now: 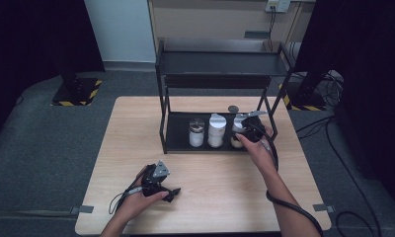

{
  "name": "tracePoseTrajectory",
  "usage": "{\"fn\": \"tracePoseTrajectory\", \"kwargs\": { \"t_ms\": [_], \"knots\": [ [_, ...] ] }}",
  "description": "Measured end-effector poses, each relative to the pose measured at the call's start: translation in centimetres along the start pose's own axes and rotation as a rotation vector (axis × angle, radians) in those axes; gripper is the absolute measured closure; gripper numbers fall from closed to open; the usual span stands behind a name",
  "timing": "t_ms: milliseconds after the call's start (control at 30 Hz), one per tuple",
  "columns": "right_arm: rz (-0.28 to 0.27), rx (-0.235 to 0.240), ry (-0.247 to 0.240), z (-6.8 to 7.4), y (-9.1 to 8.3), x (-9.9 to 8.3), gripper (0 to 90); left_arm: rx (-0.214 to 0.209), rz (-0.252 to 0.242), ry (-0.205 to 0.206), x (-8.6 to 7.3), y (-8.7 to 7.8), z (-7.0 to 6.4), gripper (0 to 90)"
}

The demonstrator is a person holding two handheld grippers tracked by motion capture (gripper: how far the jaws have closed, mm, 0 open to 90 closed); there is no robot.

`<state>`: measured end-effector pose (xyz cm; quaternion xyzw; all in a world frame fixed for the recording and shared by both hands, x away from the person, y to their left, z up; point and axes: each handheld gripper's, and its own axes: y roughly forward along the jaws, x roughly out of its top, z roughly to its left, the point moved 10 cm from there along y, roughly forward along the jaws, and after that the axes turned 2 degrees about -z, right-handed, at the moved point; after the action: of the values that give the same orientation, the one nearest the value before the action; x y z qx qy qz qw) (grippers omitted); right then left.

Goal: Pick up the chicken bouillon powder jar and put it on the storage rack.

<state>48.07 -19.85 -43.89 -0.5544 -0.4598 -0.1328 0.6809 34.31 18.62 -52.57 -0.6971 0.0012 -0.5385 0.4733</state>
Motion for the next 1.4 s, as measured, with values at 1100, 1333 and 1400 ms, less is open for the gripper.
{"fn": "tracePoseTrajectory", "kwargs": {
  "t_ms": [1100, 1333, 1400],
  "knots": [
    [-0.007, 0.014, 0.006, -0.05, 0.15, -0.43, 19.8, 0.000, 0.000, 0.000, 0.00, 0.00, 0.00, 0.0],
    [-0.015, 0.014, 0.001, 0.18, 0.12, -0.44, 15.4, 0.000, 0.000, 0.001, 0.00, 0.00, 0.00, 0.0],
    [-0.014, 0.013, 0.004, 0.18, 0.07, -0.47, 13.7, 0.000, 0.000, 0.000, 0.00, 0.00, 0.00, 0.0]
  ]
}}
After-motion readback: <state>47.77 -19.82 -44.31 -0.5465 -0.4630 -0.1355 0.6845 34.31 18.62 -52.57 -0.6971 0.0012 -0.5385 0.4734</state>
